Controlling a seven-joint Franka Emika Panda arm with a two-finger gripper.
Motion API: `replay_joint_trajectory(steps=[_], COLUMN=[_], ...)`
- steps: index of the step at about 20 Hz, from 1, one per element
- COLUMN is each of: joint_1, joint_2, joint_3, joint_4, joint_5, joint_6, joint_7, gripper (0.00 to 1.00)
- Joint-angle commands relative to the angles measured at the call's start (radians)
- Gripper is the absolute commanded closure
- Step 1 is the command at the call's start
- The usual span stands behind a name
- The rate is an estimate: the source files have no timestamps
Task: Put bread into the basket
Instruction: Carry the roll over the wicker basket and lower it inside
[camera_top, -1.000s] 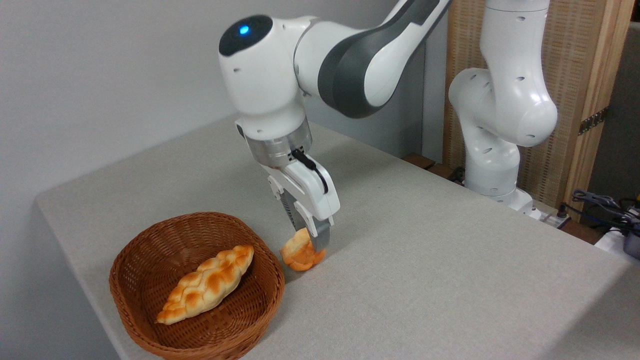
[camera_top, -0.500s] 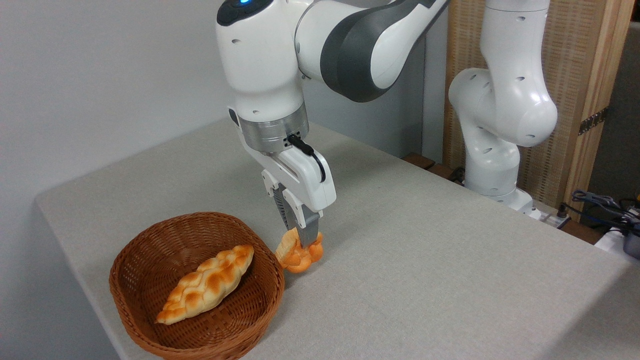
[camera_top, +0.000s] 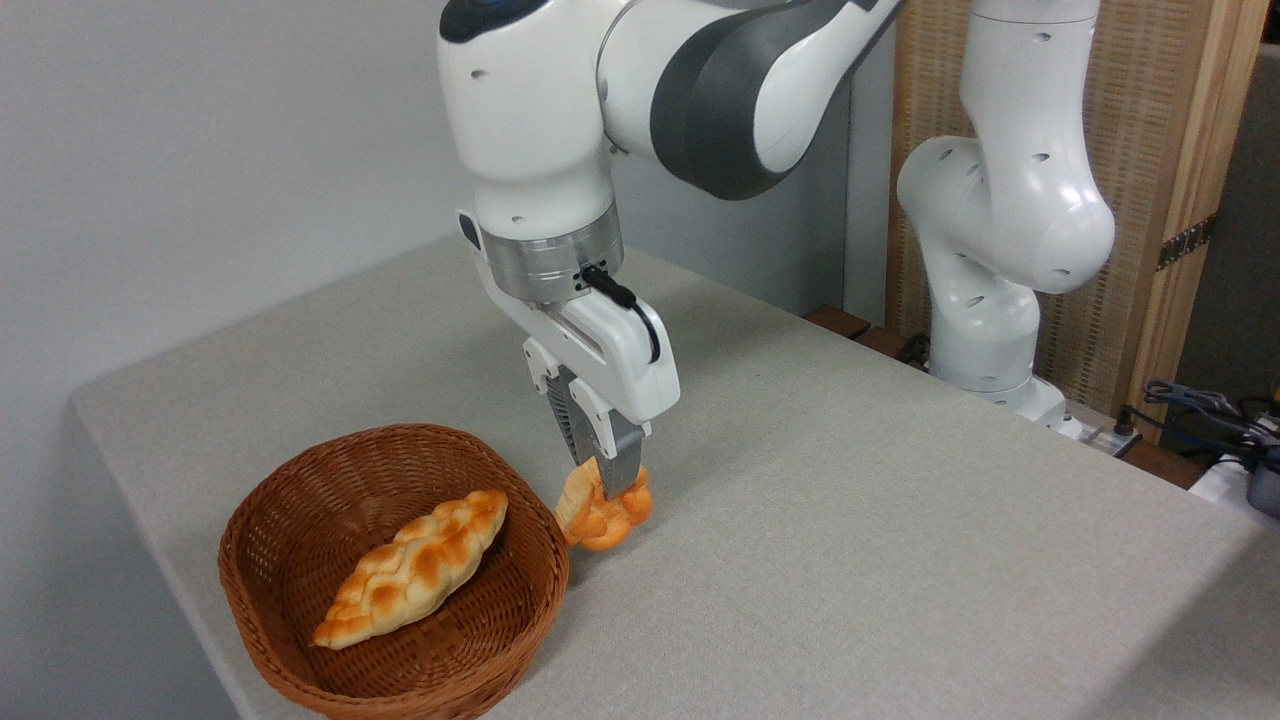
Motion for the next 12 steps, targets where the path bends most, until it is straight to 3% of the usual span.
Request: replay_joint_trajectory(steps=[1, 5, 12], joint_1=[-0.008, -0.008, -0.008], joint_2=[-0.004, -0.004, -0.002], joint_3=[0.027, 0.035, 0.07], joint_4=[0.044, 0.057, 0.099], joint_5=[0.003, -0.008, -0.082], joint_6=[-0.032, -0.032, -0.029], joint_7=[0.011, 0.011, 0.007], gripper=[0.71, 0.72, 0.73])
